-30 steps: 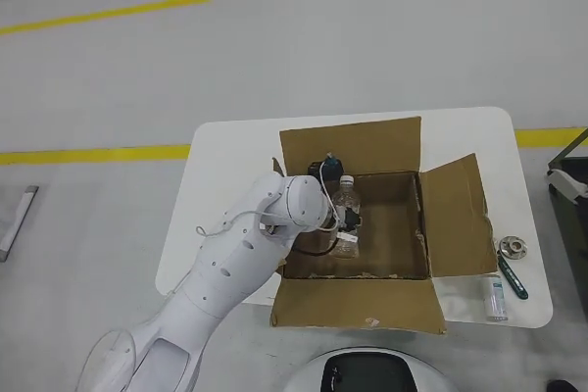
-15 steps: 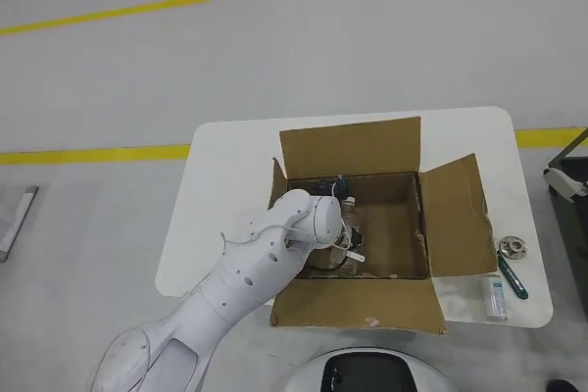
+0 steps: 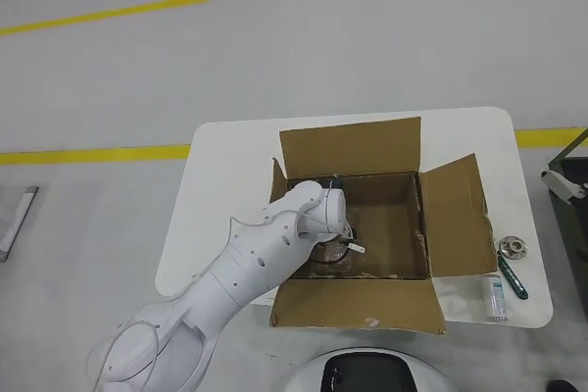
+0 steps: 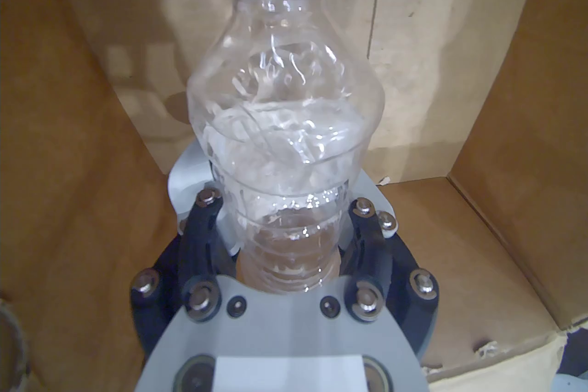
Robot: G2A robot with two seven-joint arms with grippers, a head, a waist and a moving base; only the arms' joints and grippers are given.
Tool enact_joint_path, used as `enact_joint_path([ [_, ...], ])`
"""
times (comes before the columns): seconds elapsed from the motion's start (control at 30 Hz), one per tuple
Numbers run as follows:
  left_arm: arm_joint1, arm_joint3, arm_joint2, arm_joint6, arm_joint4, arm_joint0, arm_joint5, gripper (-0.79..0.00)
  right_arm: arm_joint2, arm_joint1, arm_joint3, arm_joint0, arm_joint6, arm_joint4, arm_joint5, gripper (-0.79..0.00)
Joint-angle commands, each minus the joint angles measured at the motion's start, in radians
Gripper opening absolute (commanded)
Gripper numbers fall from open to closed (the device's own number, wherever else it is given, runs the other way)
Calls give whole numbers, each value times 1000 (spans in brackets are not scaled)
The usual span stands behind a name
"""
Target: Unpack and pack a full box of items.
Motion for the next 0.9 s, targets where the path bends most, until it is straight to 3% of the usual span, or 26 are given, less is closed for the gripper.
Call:
enact_joint_path([
  [0.0, -6, 18, 24, 3, -24, -13, 3, -785, 2, 0, -1, -3, -1, 0, 1, 0],
  [0.03, -10, 26, 35, 7, -36, -20, 6, -773, 3, 0, -2, -4, -1, -1, 1, 0],
  [0.1, -16, 41, 60, 11, -52, -32, 11, -603, 5, -1, -2, -7, -1, 1, 1, 0],
  [0.17, -22, 60, 81, 15, -74, -40, 15, -382, 6, -1, -2, -8, 0, 2, -2, 0],
  [0.2, -25, 70, 93, 17, -80, -44, 17, -22, 6, -1, -1, -9, 0, 2, -3, 0],
  [0.43, -43, 92, 144, 27, -125, -77, 26, 0, 8, -1, -1, -14, 0, 6, -4, 0],
  [0.6, -41, 23, 129, -23, -68, -93, -23, 0, 12, -2, -3, -19, 0, 10, -5, 0],
  [0.73, -8, -69, 81, -26, -55, -114, -30, 0, 15, -2, -5, -23, 1, 13, -7, 0],
  [0.87, 55, -219, 8, -2, 12, -111, -53, 0, 16, -2, -7, -24, 7, 17, -13, 0],
])
